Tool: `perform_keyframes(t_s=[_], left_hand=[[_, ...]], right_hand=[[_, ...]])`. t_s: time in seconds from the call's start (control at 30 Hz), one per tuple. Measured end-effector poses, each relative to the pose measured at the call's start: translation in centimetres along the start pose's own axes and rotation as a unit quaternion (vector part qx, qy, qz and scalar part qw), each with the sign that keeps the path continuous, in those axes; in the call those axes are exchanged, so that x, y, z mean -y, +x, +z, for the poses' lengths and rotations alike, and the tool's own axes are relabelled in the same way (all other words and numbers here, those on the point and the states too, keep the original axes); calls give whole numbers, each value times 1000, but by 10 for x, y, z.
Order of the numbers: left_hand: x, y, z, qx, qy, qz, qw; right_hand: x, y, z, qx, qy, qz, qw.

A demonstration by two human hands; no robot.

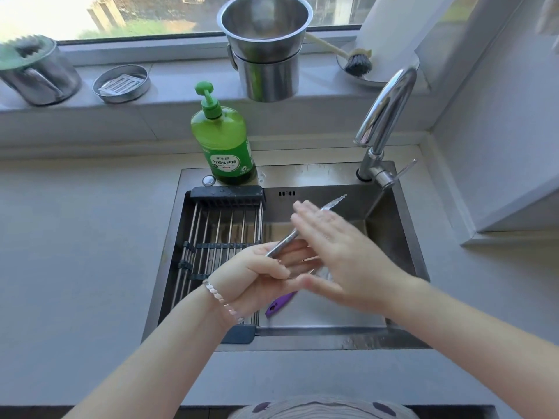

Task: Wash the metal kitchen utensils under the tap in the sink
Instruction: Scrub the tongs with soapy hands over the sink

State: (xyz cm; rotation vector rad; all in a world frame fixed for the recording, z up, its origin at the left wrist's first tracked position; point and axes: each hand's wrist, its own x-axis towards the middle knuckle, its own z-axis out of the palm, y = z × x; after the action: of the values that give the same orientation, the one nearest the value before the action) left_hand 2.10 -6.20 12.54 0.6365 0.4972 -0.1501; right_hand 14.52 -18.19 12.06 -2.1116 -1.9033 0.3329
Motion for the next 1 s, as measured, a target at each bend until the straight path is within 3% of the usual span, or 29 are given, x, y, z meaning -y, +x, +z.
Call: perform_keyframes(t_s=[0.07, 0.2, 0.37, 0.5, 0.53, 0.57, 0.63, 0.7, 0.77, 0.83, 0.87, 1.0], left_hand=[[0, 0, -1, 12, -38, -12, 999], [3, 2, -4, -2, -19, -11, 1000], [1, 4, -1, 34, -19, -16, 999], [9, 4, 1, -88, 146, 31, 985], [9, 3, 0, -134, 251, 65, 956], [8, 2, 0, -171, 380, 109, 902], [7, 1, -1, -192, 605, 194, 748], [8, 1, -4, -178, 709, 284, 620], [11, 0, -8, -175, 745, 329, 554], [14, 0, -11, -197, 743, 329, 549], [15, 1, -13, -214, 727, 324, 567], [14, -1, -13, -272, 584, 281, 711]], right_hand=[[-4, -1, -4, 21, -26, 3, 999], [12, -8, 4, 48, -45, -99, 993], [4, -2, -10, 26, -38, -16, 999], [17, -5, 2, 39, -36, -76, 996], [12, -3, 0, 35, -38, -57, 997], [6, -2, -3, 28, -29, -26, 999], [-3, -5, -3, 41, -27, -2, 999], [7, -8, 5, 41, -13, -38, 998], [12, -12, 16, 40, 2, -52, 998], [-1, -10, 20, 18, 2, -27, 999], [-11, -10, 20, 14, 3, 5, 1000], [-32, -14, 27, -40, 6, 78, 996]])
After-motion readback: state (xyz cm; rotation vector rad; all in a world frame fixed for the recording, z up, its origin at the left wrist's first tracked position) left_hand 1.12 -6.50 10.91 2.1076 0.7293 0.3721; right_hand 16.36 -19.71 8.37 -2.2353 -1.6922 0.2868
